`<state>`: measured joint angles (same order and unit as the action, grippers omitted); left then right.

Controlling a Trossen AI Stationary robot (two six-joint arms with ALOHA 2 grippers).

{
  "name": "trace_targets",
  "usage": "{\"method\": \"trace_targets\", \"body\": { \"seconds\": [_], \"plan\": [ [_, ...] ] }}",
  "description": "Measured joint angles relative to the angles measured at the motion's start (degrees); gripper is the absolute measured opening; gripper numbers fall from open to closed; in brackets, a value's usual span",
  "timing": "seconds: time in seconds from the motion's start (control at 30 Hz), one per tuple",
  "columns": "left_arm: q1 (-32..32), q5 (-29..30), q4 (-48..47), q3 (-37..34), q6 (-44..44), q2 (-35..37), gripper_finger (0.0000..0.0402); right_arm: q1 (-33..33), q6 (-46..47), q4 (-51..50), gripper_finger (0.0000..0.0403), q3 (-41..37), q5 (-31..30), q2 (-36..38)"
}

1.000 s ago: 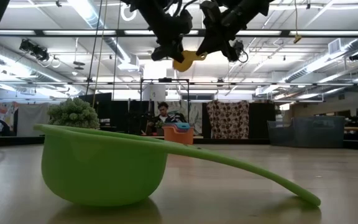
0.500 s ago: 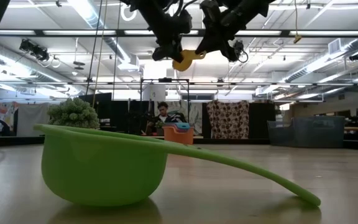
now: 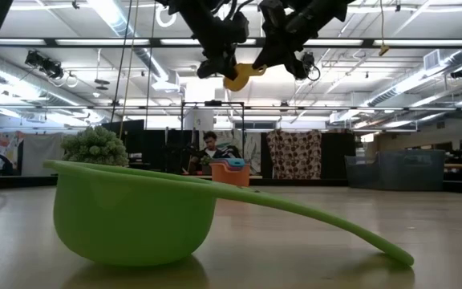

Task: Nest measuring cups in basket
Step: Stack the yellow measuring cup on top of the light blue measuring cup

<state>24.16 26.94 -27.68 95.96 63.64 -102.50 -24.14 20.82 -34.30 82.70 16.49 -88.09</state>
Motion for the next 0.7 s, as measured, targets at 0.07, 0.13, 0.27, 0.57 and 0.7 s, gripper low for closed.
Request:
{"method": "trace_targets", "body": {
  "seconds": [0.07,0.13,0.27,0.57,0.7],
  "plan": [
    [-0.01,-0.02,0.02,0.00,0.20,0.00,0.0067,0.01,0.00,0.00,0.0012,0.00,0.07,0.00],
    [-0.31,0.04,0.08,0.00,1.29,0.00,0.0067,0.02,-0.02,-0.02,0.0012,0.00,0.11,0.00],
    [-0.78,0.09,0.67,0.00,1.70,0.02,0.0061,0.04,-0.02,-0.15,0.0012,0.00,0.23,0.04],
    [-1.05,-1.17,2.14,0.00,0.35,0.20,0.0043,0.13,0.00,-0.22,0.0012,0.00,0.54,0.02],
    [-1.05,-1.29,1.77,-0.07,1.29,0.20,0.0089,0.11,0.02,-0.39,0.0012,0.00,0.52,0.04]
  ]
}}
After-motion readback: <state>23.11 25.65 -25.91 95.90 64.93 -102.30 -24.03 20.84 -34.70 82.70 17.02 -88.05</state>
